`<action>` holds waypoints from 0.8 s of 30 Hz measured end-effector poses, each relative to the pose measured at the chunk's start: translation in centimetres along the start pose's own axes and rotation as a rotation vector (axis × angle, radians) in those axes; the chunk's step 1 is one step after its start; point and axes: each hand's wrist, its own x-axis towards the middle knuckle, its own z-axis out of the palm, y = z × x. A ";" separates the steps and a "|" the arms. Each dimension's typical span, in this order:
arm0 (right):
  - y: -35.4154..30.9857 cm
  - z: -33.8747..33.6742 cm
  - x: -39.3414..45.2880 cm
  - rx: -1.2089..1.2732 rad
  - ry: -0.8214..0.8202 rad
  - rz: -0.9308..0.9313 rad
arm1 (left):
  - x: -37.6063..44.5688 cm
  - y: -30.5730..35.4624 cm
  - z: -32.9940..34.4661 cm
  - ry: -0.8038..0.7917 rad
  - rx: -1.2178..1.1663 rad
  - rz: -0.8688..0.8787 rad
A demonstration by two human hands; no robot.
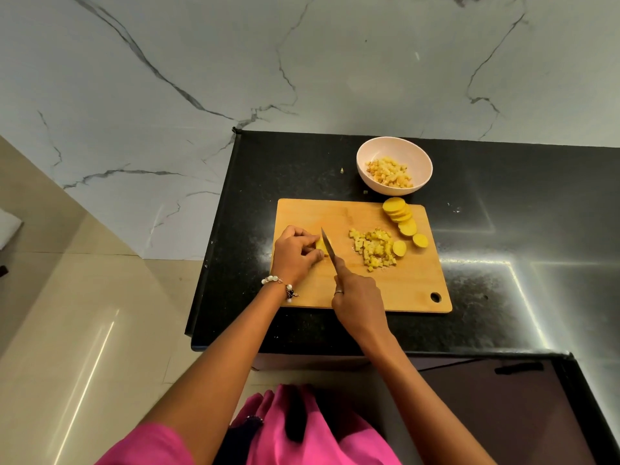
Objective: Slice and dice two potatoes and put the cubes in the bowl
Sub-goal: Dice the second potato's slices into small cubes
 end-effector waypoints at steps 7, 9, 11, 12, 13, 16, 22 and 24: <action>-0.2 0.7 0.2 -0.158 -0.047 -0.025 | 0.3 -0.4 0.3 0.006 0.018 -0.031; -0.4 0.7 0.2 -0.204 -0.062 -0.042 | 0.4 -0.4 0.4 0.003 0.014 -0.044; -0.7 1.0 0.6 -0.269 -0.058 -0.064 | 0.5 -0.3 0.4 -0.004 0.017 -0.052; -0.9 1.2 0.8 -0.295 -0.048 -0.070 | 0.5 -0.3 0.4 -0.006 0.021 -0.052; -1.0 1.3 1.0 -0.311 -0.036 -0.075 | 0.5 -0.3 0.5 -0.008 0.024 -0.050; -0.9 1.8 0.0 -0.311 0.003 -0.104 | 0.3 -0.5 0.7 0.008 0.018 -0.041; -0.4 2.0 -2.0 -0.362 -0.053 -0.038 | 0.1 -0.3 0.6 0.015 0.009 -0.024; -0.7 1.9 -1.1 -0.349 -0.055 -0.015 | 0.1 -0.3 0.5 0.018 0.005 -0.024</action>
